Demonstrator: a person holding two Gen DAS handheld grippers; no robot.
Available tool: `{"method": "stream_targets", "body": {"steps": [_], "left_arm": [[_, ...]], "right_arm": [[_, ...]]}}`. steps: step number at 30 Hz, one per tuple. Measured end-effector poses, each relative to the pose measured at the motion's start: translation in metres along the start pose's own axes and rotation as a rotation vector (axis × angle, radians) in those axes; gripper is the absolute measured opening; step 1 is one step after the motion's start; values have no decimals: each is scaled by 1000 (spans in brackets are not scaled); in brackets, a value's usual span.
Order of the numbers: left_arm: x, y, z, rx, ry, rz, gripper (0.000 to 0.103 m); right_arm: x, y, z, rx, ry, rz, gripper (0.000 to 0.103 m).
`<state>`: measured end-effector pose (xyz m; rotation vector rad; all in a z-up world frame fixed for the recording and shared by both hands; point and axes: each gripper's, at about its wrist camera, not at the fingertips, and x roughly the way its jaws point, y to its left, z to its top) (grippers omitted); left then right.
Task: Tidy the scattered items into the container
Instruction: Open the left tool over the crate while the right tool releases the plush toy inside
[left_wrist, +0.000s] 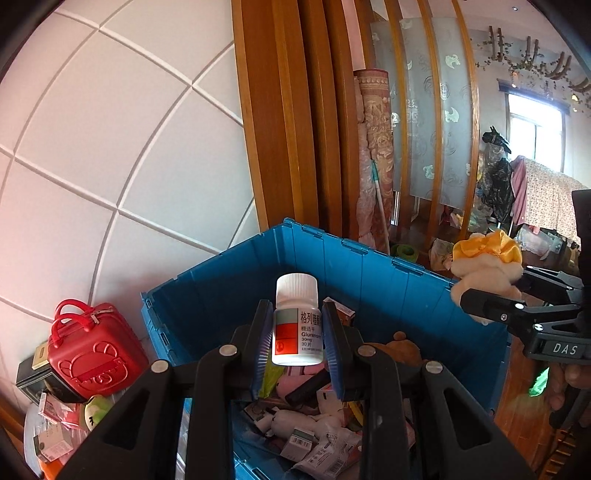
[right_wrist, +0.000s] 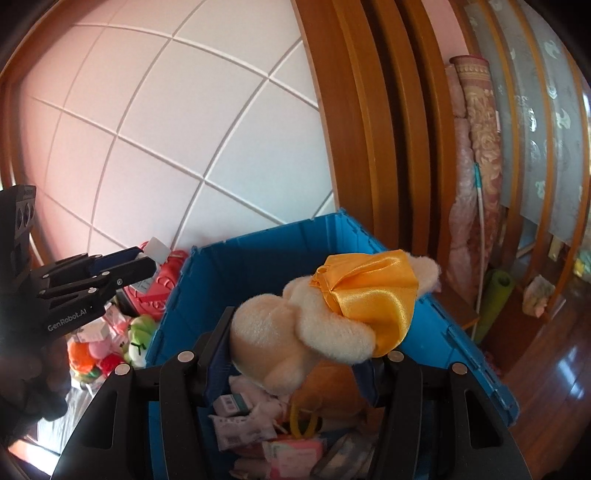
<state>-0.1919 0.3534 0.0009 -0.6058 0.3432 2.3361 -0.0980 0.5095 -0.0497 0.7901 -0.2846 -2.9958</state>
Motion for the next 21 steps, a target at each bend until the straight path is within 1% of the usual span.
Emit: {"method": "stream_targets", "body": {"steps": [1,2,3,4,5,6,8,9,11,13,17,21], "left_arm": [[-1,1,1,-11,-4,-11,27],[-1,3,2,-26,-4,-29,29],[1,4,2,-30,13,-41,39],[4,3,2,-28,36,-43,76],[4,4,1,-32,38,-34,99],[2,5,-1,-43,25,-24,99],[-2,9,-5,-57,26,-17,99],[-3,10,-6,-58,29,3,99],[-5,12,-10,-44,49,74,99],[-9,17,-15,-49,66,118,99],[-19,37,-27,-96,100,196,99],[-38,61,-42,-144,116,247,99]], "right_arm": [[0,0,1,-1,-2,1,56],[0,0,2,-3,-5,5,60],[-1,0,3,-3,-13,9,70],[-1,1,4,-4,-20,12,80],[-2,1,5,-5,-29,8,102],[-3,2,6,-6,-40,1,103],[-3,3,8,-7,-42,7,103],[-3,4,8,-10,-42,10,103],[-2,8,9,-12,-42,16,103],[-1,14,10,-15,-39,30,103],[0,37,13,-40,-28,56,103],[5,66,13,-65,-8,80,103]]}}
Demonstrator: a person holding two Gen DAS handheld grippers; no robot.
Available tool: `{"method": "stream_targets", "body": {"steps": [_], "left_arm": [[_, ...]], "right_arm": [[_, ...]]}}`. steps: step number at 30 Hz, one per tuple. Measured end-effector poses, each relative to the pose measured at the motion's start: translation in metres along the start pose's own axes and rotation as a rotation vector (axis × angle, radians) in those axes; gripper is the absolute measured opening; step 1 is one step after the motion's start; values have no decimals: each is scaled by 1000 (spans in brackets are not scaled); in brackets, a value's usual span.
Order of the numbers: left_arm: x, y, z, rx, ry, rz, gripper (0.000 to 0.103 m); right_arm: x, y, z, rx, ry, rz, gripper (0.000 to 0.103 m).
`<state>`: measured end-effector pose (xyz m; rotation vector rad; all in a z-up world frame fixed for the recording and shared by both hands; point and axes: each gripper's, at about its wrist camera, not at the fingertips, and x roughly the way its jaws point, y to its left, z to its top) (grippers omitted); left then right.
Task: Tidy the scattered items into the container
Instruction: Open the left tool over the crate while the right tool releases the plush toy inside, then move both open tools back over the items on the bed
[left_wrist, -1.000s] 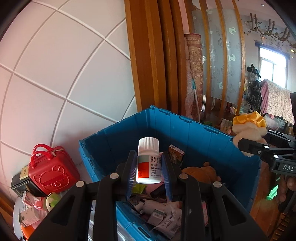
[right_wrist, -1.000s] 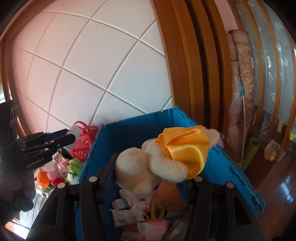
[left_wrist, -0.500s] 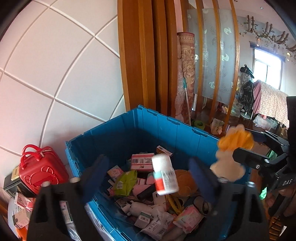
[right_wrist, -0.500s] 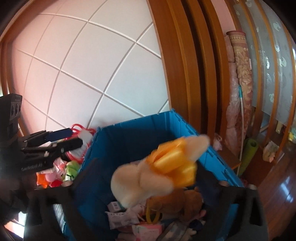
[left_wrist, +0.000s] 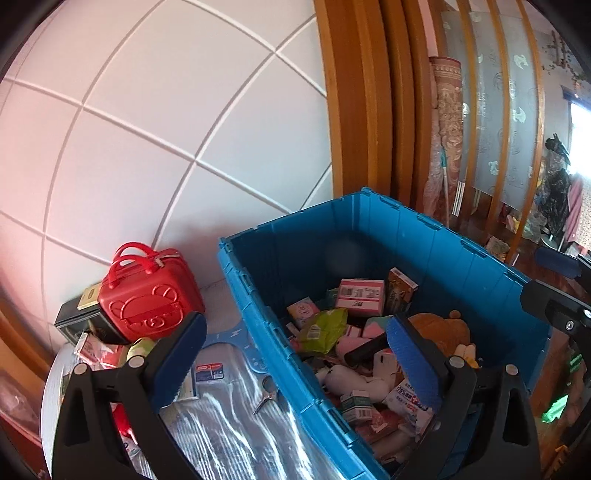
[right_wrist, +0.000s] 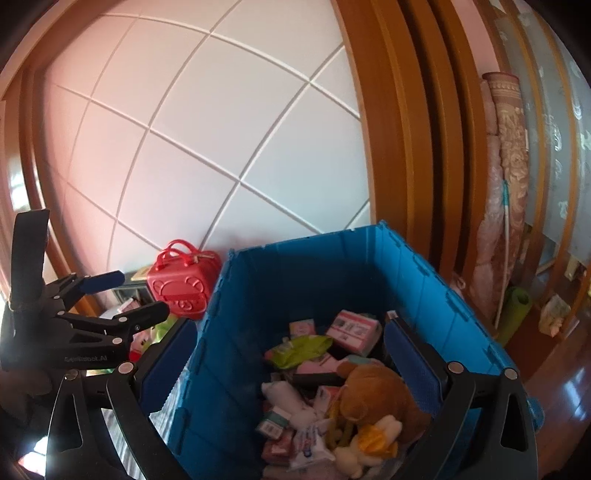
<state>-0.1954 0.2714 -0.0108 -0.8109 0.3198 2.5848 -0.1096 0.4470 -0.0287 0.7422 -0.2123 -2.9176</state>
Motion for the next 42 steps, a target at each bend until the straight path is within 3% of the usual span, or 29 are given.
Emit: {"method": "stream_targets", "body": {"steps": [11,24,37,42], "left_arm": [[-31,88,-51,-157,62,125,99],[-67,175,-115,-297,152,253,99],[-95,230,-147,-320,178,347,99],[-98,241,-154,-343,191,342,100]], "right_arm": [[23,86,-2,-62,81,103,103],[43,181,-18,-130,151,162,103],[48,234,-25,-165,176,177,103],[47,243,-28,-167,179,179,103]]}}
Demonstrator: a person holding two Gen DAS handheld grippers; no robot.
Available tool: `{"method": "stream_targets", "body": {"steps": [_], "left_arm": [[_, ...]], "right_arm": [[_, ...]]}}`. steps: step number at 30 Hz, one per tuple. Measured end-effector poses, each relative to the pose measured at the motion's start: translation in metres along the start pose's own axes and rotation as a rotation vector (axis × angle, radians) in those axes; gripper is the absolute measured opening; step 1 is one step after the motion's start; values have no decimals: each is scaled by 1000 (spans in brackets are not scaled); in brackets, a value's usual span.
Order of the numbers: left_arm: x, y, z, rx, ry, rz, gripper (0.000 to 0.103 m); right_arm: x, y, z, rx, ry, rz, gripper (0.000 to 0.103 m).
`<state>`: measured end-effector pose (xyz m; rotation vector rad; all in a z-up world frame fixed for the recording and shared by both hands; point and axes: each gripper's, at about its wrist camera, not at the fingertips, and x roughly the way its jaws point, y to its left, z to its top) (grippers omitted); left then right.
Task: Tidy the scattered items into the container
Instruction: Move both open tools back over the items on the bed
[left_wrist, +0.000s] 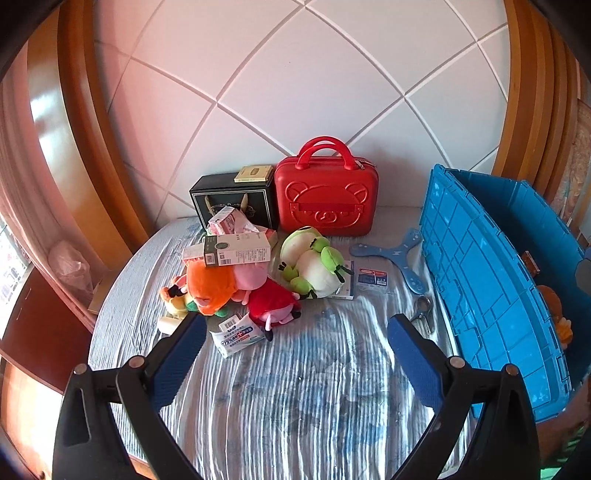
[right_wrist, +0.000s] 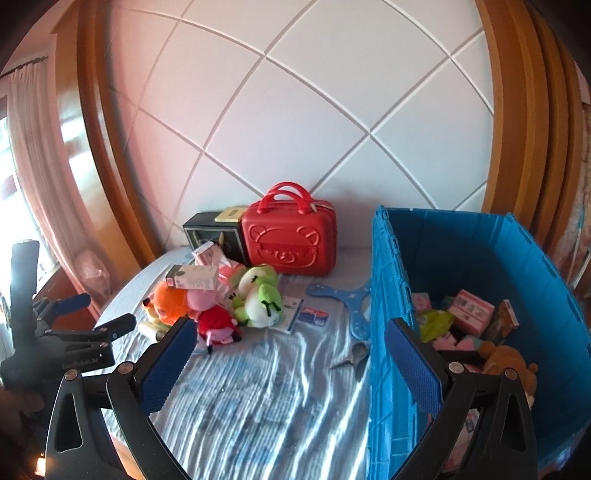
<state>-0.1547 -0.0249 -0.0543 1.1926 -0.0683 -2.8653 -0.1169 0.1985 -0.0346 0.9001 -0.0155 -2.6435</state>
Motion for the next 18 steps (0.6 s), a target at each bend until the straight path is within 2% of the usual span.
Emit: {"method": "stream_targets", "body": {"steps": [8,12,18], "left_arm": [[0,5,-3,-19,8,2,100],[-4,7,-6,-29,-16,45,100],[-1,7,-7,-31,1,45,100]], "right_arm": [[2,5,-2,-3,11,2,103],[3,5,-3,-6,17,4,103],[3,5,-4,-10,26,5,103]]}}
